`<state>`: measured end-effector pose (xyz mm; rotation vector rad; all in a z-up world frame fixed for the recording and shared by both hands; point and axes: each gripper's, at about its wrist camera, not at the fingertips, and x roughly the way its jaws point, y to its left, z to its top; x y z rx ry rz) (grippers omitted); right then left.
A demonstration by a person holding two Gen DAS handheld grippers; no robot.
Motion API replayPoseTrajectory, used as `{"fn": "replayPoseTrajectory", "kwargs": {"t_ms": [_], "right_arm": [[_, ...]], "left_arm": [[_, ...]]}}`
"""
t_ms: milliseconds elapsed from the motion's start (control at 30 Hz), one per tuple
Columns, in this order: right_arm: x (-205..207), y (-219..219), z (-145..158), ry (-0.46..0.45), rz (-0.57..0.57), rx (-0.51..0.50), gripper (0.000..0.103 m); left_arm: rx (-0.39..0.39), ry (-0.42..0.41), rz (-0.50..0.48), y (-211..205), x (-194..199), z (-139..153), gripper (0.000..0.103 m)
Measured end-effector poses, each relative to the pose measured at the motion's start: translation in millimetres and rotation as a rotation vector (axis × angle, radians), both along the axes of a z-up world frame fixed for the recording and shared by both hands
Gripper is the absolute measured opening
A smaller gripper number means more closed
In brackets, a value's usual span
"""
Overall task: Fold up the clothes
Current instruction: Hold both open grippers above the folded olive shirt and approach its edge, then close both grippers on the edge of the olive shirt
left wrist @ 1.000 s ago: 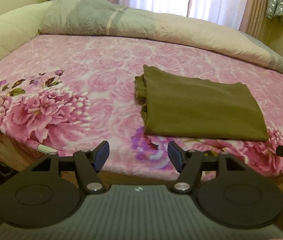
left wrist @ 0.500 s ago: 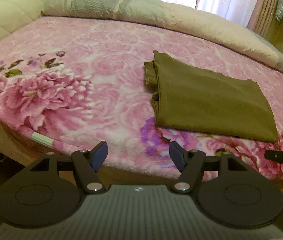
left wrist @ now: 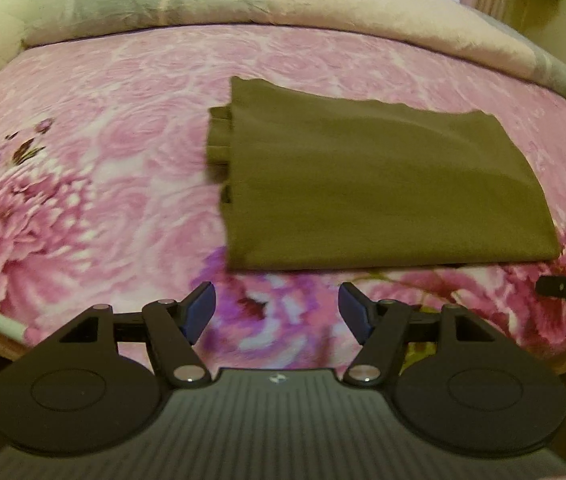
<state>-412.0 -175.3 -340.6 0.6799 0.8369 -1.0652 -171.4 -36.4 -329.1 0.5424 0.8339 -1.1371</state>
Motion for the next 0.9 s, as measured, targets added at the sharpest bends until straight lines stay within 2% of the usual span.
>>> {"fn": "replayPoseTrajectory", "kwargs": {"t_ms": [233,467,567,733,900], "right_arm": [[-4.5,-13.8,-0.7,-0.037,0.010,0.010,0.093],[-16.3,-27.0,-2.8,-0.058,0.008,0.021,0.093],[-31.5,-40.1,1.3,-0.110,-0.016,0.020,0.093],[-63.7,-72.3,6.4,-0.324,-0.108,0.033,0.093],[-88.6,-111.8,-22.0,-0.655,-0.246,0.219,0.092]], "left_arm": [[0.027,-0.021,-0.032,-15.5,-16.3,-3.7,0.064],[0.042,-0.031,-0.036,-26.5,-14.7,-6.3,0.064],[0.028,-0.032,-0.053,-31.4,-10.5,-3.5,0.064],[-0.008,0.019,-0.041,-40.2,6.0,-1.1,0.064],[-0.051,0.111,-0.017,-49.4,27.7,0.3,0.064]]}}
